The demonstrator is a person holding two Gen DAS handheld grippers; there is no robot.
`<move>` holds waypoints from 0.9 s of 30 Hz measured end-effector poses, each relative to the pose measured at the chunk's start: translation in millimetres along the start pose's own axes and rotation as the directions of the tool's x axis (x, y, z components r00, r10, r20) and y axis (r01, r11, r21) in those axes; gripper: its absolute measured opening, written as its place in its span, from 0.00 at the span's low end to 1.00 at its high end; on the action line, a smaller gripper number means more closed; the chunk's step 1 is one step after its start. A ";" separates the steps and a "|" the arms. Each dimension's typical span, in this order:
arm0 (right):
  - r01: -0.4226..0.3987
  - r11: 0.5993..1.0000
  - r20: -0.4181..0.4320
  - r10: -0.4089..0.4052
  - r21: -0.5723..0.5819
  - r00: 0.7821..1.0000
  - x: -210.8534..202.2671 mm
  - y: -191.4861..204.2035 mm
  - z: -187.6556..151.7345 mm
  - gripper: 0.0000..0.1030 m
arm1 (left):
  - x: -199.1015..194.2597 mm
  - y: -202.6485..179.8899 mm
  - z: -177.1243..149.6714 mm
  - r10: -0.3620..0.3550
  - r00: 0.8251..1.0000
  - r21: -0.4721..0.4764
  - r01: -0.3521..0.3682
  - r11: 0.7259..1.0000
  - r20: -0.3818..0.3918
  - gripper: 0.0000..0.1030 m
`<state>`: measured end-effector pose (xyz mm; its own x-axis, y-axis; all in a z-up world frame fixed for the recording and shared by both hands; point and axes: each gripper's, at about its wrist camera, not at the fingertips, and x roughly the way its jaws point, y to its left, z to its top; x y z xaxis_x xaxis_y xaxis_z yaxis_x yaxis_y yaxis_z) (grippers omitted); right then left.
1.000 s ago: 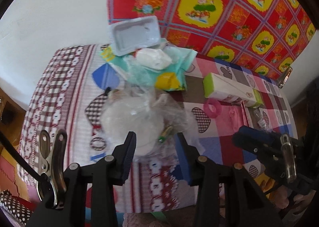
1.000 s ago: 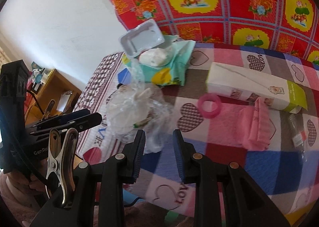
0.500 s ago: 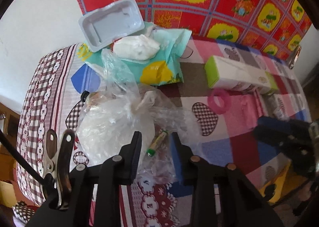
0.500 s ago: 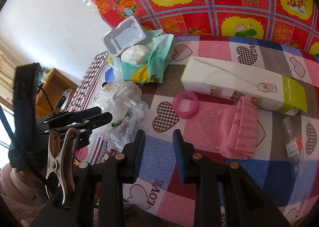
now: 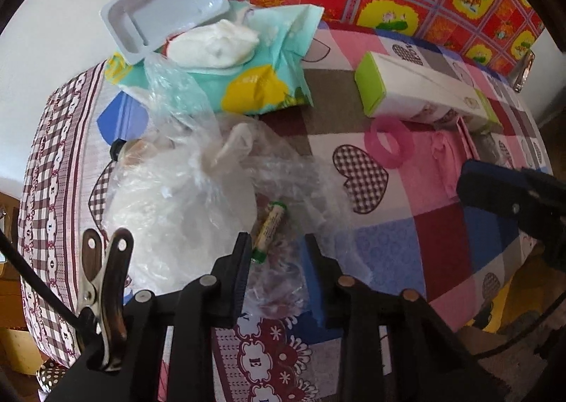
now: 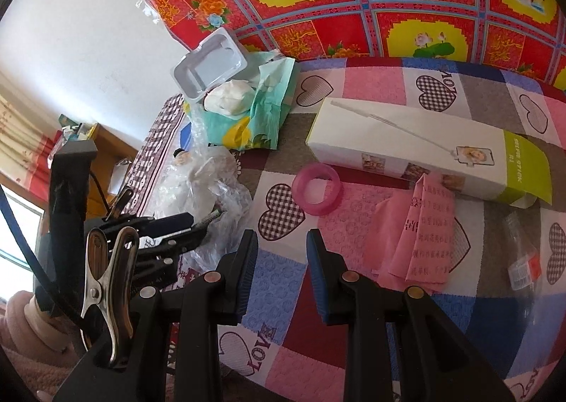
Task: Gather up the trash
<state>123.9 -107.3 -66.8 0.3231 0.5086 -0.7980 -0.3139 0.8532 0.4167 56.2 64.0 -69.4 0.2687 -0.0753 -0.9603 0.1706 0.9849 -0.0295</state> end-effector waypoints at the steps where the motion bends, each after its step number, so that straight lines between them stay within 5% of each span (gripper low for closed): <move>1: 0.002 1.000 -0.001 -0.002 -0.001 1.000 1.1 0.0 0.5 0.29 | 1.7 -0.7 0.2 -0.001 1.000 0.005 0.001 1.000 -0.003 0.29; 8: 0.034 0.999 -0.013 -0.034 0.007 0.999 9.8 -1.6 7.4 0.29 | 7.3 3.0 -1.4 -0.038 0.999 -0.019 0.038 0.999 -0.015 0.11; 14: 0.066 0.998 -0.024 -0.066 0.012 0.998 18.8 -2.1 12.3 0.34 | -7.5 13.0 -2.7 -0.076 0.997 -0.055 0.077 0.996 0.016 0.11; 27: 0.082 0.996 -0.036 -0.081 0.019 0.996 26.3 -3.4 15.5 0.34 | 14.2 8.1 5.9 -0.048 0.999 -0.075 0.046 0.996 -0.016 0.13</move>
<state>147.2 -95.0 -82.4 0.3153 0.4334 -0.8443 -0.2697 0.8939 0.3581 66.9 70.0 -81.7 0.2452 -0.1198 -0.9620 0.1113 0.9892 -0.0948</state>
